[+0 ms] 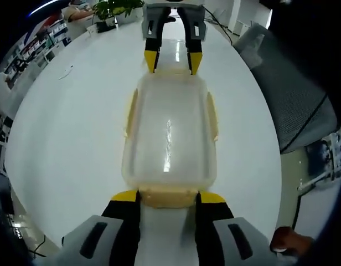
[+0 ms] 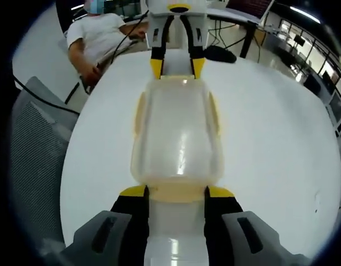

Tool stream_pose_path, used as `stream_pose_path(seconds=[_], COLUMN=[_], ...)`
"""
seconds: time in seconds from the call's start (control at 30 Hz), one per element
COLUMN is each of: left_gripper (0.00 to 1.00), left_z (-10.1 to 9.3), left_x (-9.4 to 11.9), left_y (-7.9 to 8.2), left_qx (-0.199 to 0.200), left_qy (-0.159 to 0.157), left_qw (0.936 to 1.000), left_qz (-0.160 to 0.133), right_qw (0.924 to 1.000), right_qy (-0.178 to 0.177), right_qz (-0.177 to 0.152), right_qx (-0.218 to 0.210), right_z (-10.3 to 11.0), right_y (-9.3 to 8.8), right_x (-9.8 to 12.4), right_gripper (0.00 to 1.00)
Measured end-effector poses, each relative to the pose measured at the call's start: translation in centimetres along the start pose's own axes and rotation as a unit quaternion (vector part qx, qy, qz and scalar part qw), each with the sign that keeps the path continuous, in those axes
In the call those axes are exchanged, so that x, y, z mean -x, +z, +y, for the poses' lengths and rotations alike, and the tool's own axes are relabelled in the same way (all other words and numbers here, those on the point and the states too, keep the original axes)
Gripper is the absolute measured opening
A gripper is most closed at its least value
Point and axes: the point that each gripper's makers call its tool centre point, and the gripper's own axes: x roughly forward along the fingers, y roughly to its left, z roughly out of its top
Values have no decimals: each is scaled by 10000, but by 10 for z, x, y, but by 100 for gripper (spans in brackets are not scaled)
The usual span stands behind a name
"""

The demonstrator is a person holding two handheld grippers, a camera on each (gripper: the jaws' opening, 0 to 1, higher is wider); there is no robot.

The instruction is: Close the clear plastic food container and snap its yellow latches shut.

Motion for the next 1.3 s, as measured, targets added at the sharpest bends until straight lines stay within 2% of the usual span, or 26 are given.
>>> stream_pose_path(seconds=[0.27, 0.63, 1.03, 1.3], left_gripper=[32, 32, 32, 32], left_z=[-8, -15, -24, -22], left_x=[15, 36, 50, 51], left_y=[11, 33, 65, 87], left_qx=[-66, -127, -96, -138], left_qy=[71, 181, 185, 205], left_qw=[10000, 9997, 9995, 9992], left_qz=[-19, -79, -233, -317], right_qw=[10000, 9998, 9998, 9998], right_qy=[33, -75, 13, 16], right_qz=[-40, -101, -111, -93], right_qx=[29, 141, 158, 154], right_z=[9, 18, 25, 25], right_y=[4, 9, -2, -15], right_x=[15, 50, 82, 101], right_gripper=[35, 35, 35, 35])
